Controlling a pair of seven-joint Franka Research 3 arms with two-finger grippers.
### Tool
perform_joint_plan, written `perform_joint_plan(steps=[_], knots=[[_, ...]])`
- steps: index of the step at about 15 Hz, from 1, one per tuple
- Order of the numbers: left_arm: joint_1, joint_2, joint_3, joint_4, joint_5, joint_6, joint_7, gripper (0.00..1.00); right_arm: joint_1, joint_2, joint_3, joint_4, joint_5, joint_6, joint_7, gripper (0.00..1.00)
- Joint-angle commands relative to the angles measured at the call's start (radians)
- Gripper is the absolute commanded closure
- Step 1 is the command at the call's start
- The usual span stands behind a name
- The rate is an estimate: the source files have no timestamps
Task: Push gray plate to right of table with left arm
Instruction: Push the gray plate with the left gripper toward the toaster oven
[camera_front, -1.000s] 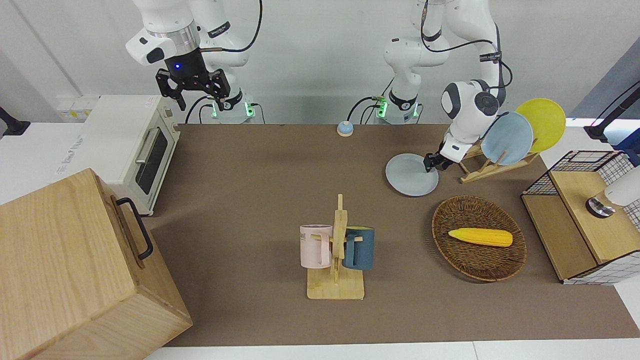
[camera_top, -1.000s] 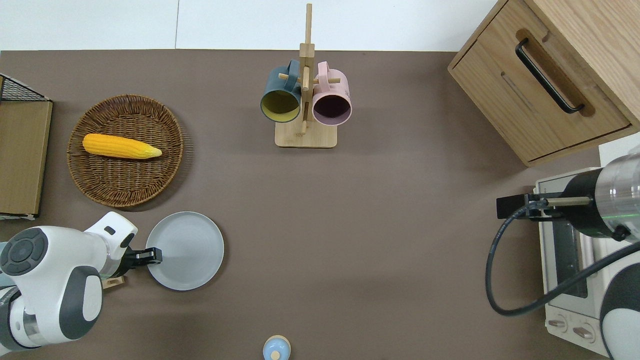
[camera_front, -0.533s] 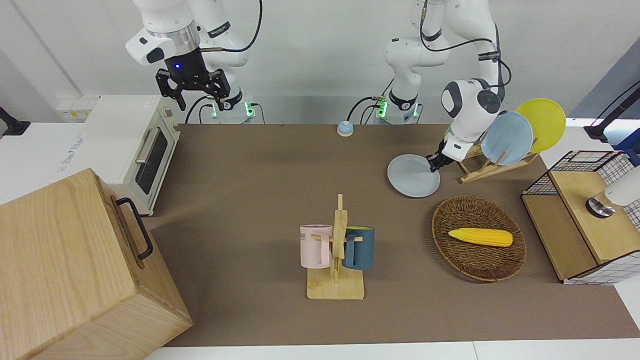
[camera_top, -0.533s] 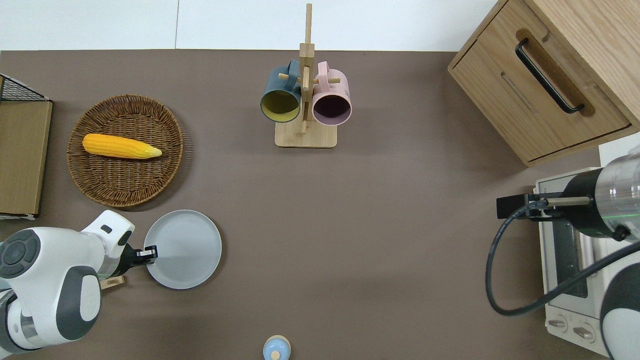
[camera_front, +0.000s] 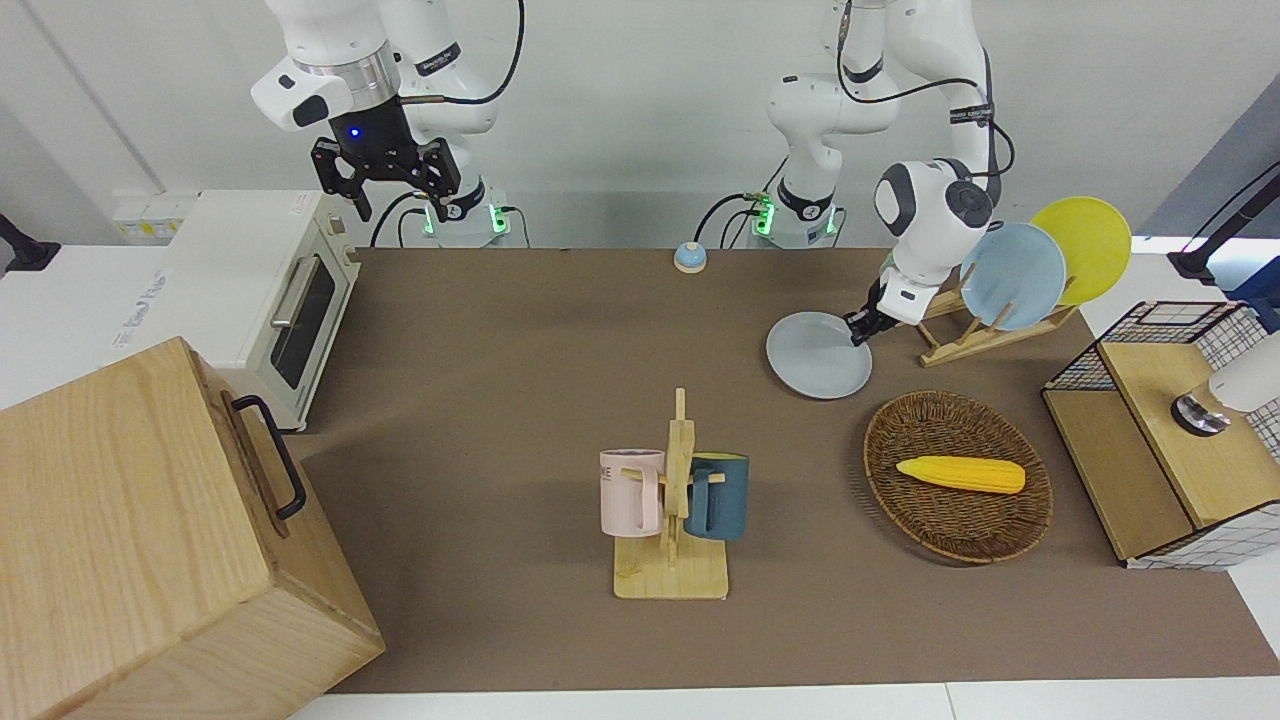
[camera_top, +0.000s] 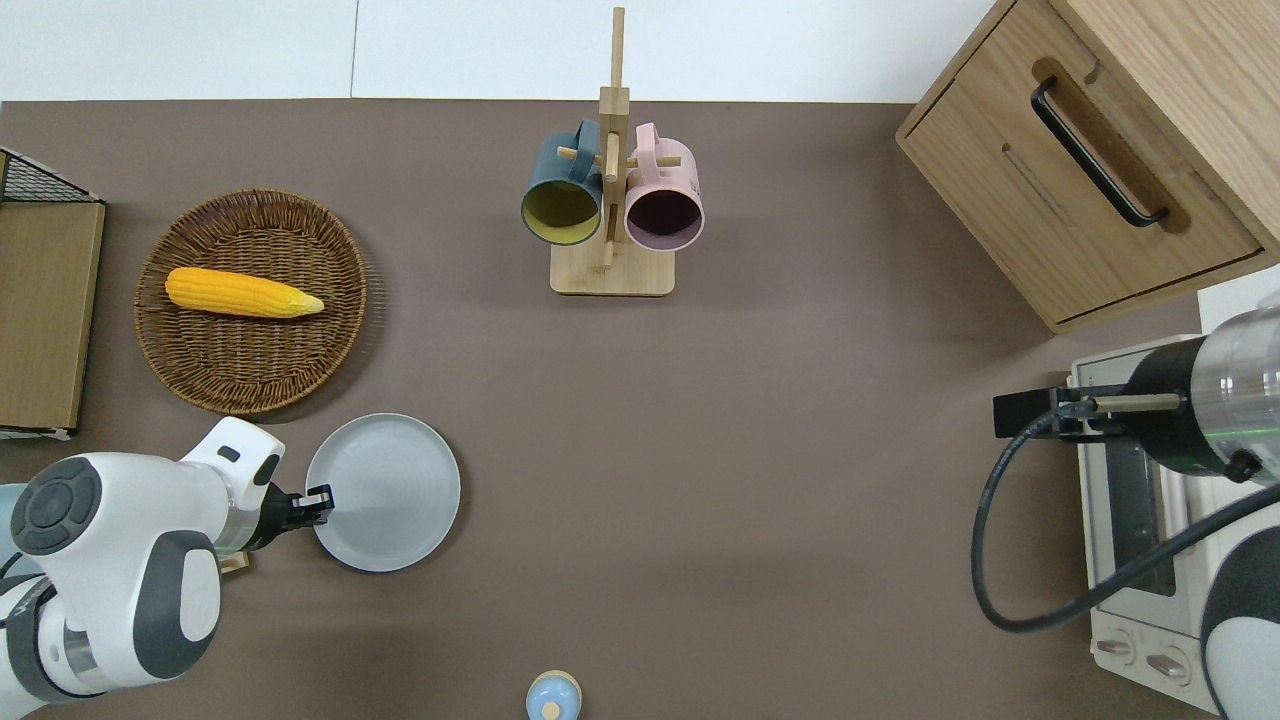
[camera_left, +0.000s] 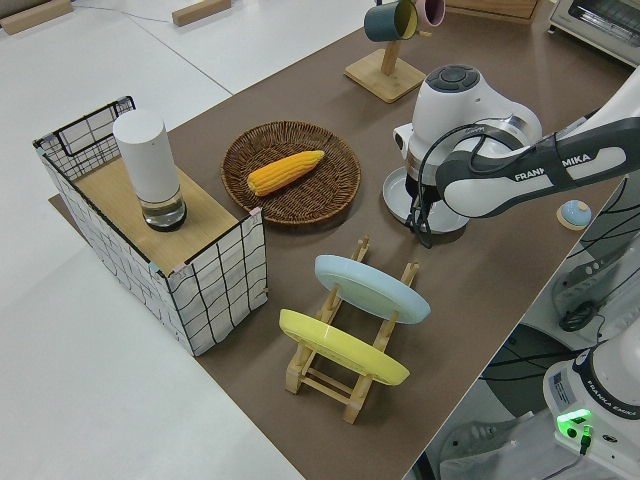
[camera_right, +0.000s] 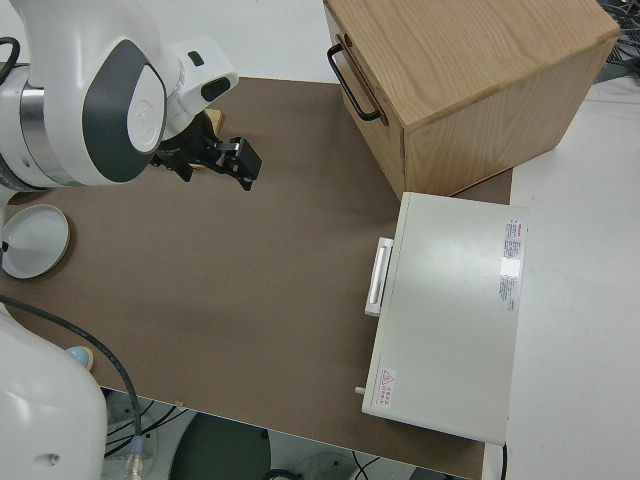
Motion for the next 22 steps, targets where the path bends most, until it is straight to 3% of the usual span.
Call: perform_joint_plan(steps=[1, 5, 8, 12, 16, 22], knots=[[-0.057, 0.018, 0.007, -0.021, -0.034, 0.042, -0.035, 1.0, -0.024, -0.027, 0.014, -0.027, 0.021, 0.0, 0.01, 0.005], [-0.119, 0.035, -0.024, -0.018, -0.087, 0.042, -0.099, 1.0, -0.024, -0.027, 0.014, -0.027, 0.021, -0.001, 0.01, 0.005], [-0.122, 0.038, -0.079, -0.015, -0.153, 0.045, -0.129, 1.0, -0.024, -0.027, 0.014, -0.027, 0.021, 0.0, 0.01, 0.005], [-0.163, 0.042, -0.119, -0.008, -0.163, 0.065, -0.222, 1.0, -0.024, -0.027, 0.014, -0.027, 0.021, 0.0, 0.012, 0.005], [-0.203, 0.067, -0.188, -0.002, -0.216, 0.12, -0.299, 1.0, -0.024, -0.027, 0.014, -0.027, 0.021, 0.0, 0.012, 0.005], [-0.318, 0.108, -0.196, 0.053, -0.232, 0.146, -0.386, 1.0, -0.024, -0.027, 0.014, -0.027, 0.021, 0.0, 0.012, 0.005]])
